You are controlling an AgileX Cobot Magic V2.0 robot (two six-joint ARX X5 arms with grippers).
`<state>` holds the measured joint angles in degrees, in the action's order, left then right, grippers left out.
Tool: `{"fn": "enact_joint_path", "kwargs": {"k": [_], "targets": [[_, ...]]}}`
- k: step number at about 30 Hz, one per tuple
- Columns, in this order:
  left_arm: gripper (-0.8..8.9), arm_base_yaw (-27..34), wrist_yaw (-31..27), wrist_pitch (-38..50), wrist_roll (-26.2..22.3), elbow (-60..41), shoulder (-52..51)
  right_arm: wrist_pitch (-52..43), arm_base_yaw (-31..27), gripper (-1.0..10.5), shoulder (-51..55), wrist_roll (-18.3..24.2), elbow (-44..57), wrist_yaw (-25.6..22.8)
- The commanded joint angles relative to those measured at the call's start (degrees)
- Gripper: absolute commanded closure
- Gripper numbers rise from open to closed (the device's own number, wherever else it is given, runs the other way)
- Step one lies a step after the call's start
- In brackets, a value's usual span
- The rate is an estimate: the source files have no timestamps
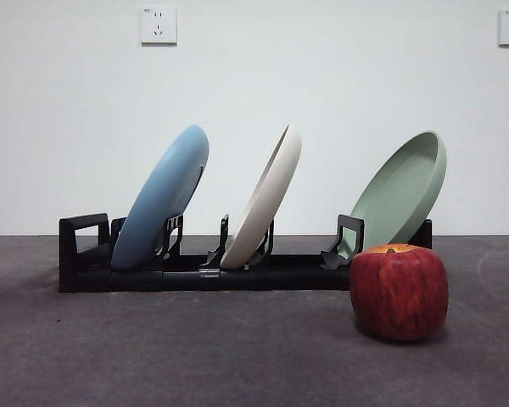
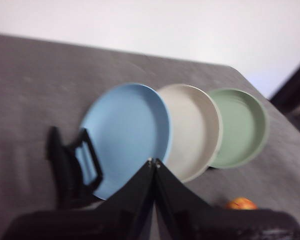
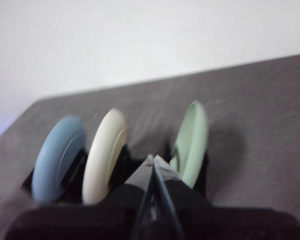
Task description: Take the blue plate from the plate rack,put the plate on the table,take the apple from the table,put the apple in the plate
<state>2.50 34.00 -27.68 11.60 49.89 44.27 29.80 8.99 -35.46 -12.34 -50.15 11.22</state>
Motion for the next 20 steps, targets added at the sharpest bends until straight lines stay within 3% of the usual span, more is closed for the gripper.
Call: {"fn": "enact_joint_path", "kwargs": {"k": [1, 4, 7, 9, 15, 20], "targets": [[8.18, -0.3, 2.5, -1.1, -0.7, 1.6, 3.7, 4.1, 0.1, 8.8, -5.0, 2.4, -5.0, 2.5], [8.00, -1.1, 2.0, -0.8, -0.7, 2.6, 6.4, 7.5, 0.1, 7.4, -9.5, 3.1, -8.5, 4.0], [5.93, -2.3, 2.0, 0.8, -0.1, 2.8, 8.3, 10.0, 0.1, 6.6, -12.7, 4.3, -10.2, 3.9], [5.31, -3.5, 2.1, 2.5, 1.6, 2.8, 9.3, 10.6, 0.1, 6.6, -14.0, 4.3, -10.3, 3.9], [5.32, -8.4, -1.3, 5.2, 3.7, 5.0, 13.5, 11.2, 0.1, 6.6, -15.6, 4.4, -10.3, 4.0], [5.32, -15.8, -6.7, 2.4, 1.6, 16.7, 25.8, 11.3, 0.1, 6.6, -15.6, 4.6, -10.3, 3.9]]}}
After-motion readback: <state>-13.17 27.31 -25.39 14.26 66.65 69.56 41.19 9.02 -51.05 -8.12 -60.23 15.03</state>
